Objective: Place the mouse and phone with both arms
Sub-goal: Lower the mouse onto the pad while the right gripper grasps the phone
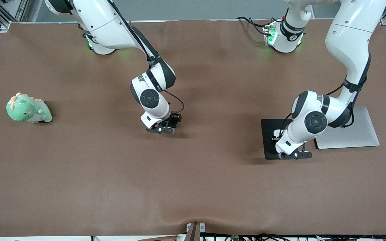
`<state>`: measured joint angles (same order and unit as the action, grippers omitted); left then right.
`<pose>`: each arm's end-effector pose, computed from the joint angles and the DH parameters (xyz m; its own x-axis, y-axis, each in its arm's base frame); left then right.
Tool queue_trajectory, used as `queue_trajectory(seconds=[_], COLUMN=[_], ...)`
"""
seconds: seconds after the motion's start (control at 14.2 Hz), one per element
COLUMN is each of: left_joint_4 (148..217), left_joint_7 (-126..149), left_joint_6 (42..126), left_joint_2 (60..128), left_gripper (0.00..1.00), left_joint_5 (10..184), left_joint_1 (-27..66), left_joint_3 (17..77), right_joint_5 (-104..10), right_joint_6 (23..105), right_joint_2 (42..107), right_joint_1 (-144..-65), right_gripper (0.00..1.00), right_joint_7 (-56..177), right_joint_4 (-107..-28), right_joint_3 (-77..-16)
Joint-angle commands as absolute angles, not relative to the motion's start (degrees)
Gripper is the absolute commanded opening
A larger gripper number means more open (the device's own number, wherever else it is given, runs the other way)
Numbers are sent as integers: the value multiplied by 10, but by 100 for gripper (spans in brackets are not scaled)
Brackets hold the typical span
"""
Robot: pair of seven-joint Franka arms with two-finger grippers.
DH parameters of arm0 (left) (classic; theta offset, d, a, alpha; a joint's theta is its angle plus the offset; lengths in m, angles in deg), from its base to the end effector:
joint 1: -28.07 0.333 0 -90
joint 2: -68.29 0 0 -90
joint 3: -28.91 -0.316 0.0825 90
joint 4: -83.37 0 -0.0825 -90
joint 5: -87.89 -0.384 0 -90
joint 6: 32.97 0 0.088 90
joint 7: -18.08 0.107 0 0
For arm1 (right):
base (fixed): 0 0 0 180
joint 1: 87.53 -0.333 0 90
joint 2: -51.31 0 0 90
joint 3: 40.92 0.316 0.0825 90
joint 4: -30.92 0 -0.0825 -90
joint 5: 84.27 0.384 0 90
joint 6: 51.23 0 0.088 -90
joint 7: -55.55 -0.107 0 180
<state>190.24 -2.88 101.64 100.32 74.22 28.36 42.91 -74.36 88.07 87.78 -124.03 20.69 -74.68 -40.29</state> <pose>0.6184 -0.1391 0.2180 0.9992 -0.0126 -0.0379 -0.0145 -0.9987 -0.0485 0.5086 0.3853 0.1748 0.9896 -0.0923 -0.1102 -0.0994 -0.9932 -0.0600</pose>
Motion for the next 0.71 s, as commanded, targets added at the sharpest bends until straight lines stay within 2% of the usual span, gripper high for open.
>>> queue_trajectory(seconds=[0.0,0.07,0.35,0.64], left_joint_4=[1959,1975,2013,2021], left_joint_7=[-22,-21,-2,-2], left_joint_6=[1060,1081,1120,1140], left_joint_2=[972,965,955,964], left_gripper=[0,0,0,0], left_joint_5=[721,720,720,720], left_joint_1=[301,303,320,319], left_joint_3=[432,432,433,435], right_joint_5=[-737,-737,-737,-737], right_joint_6=[879,876,807,719], right_joint_2=[878,876,845,787], right_joint_1=[-1248,-1245,-1228,-1171], right_gripper=[18,2,0,0], right_joint_7=[207,207,207,239], right_joint_4=[-745,-745,-738,-740], right_joint_3=[-408,-408,-411,-410])
